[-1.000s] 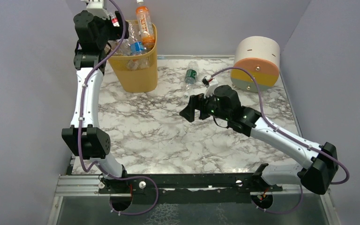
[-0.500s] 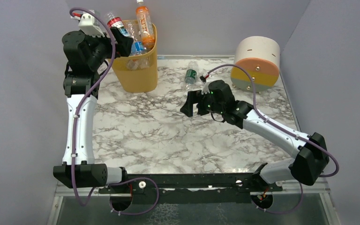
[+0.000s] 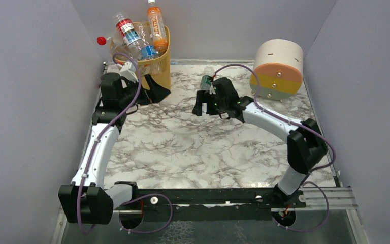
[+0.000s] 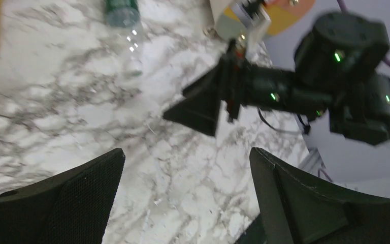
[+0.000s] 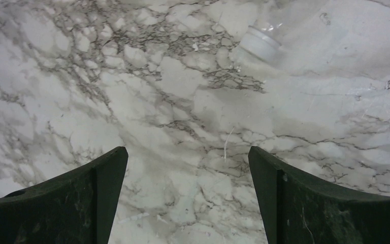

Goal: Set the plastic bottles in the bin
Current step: Pick up the plastic bottle at the center of the board.

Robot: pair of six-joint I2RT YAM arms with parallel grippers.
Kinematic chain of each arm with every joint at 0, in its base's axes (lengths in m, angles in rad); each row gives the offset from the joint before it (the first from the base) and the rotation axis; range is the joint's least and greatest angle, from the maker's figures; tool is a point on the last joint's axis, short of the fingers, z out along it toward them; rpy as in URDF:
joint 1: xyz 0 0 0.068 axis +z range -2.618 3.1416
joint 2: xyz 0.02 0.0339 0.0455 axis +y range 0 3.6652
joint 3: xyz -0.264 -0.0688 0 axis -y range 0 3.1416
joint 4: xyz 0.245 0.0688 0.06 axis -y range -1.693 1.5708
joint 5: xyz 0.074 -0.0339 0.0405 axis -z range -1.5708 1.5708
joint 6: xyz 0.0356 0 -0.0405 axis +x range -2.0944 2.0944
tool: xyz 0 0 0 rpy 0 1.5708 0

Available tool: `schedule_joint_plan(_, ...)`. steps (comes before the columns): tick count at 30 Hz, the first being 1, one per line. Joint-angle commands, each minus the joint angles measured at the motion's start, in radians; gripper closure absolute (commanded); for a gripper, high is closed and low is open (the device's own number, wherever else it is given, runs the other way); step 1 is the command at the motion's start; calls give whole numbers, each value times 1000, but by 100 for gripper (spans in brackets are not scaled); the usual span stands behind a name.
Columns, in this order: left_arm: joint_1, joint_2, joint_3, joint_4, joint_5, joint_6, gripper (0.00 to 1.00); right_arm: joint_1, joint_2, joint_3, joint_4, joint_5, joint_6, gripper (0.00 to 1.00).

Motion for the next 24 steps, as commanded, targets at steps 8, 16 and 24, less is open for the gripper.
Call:
schedule_joint_plan(8, -159, -192, -329, 123, 33, -78, 1, -69, 313, 274, -43, 128, -17, 19)
schedule_joint_plan(16, -169, -260, -413, 124, 31, -108, 1, -105, 455, 409, -47, 145, -9, 25)
schedule_joint_plan(24, -175, -245, -441, 139, 35, -107, 1, -117, 519, 448, -35, 136, -10, 27)
